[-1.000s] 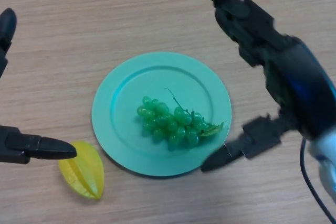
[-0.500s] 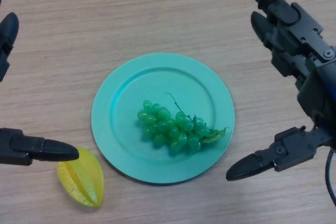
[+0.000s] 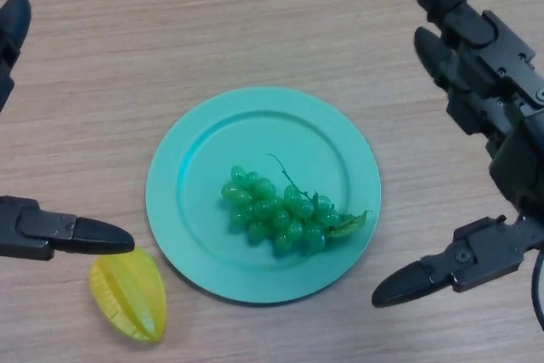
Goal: Pick up the green grapes and place it on the plate
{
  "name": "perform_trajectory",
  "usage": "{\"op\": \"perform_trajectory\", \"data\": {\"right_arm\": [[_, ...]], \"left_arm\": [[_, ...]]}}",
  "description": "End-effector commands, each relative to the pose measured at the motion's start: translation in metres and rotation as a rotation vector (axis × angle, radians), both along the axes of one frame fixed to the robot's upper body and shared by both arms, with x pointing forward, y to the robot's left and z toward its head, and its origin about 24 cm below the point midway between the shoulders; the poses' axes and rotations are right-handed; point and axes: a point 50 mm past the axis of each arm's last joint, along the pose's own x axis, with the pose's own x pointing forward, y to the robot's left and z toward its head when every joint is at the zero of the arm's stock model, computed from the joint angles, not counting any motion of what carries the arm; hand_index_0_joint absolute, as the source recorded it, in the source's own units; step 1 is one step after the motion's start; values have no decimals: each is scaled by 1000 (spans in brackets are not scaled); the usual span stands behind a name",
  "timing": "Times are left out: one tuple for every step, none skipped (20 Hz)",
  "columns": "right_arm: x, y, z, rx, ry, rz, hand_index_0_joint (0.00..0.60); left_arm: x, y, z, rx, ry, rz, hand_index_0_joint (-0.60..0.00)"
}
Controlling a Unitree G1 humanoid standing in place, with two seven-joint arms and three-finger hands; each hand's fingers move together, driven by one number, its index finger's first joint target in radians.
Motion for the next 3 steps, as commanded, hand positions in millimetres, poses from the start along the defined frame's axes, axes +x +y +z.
{"op": "perform_trajectory", "data": {"right_arm": [[-10,-9,24,4,-165,-2,0],[-10,-10,24,3,-165,-1,0],[-10,-11,24,1,-165,-1,0]], "left_arm": [[-9,0,23,71,-164,26,0],[-9,-1,23,76,-166,24,0],[-11,-3,22,80,-174,19,0]]}}
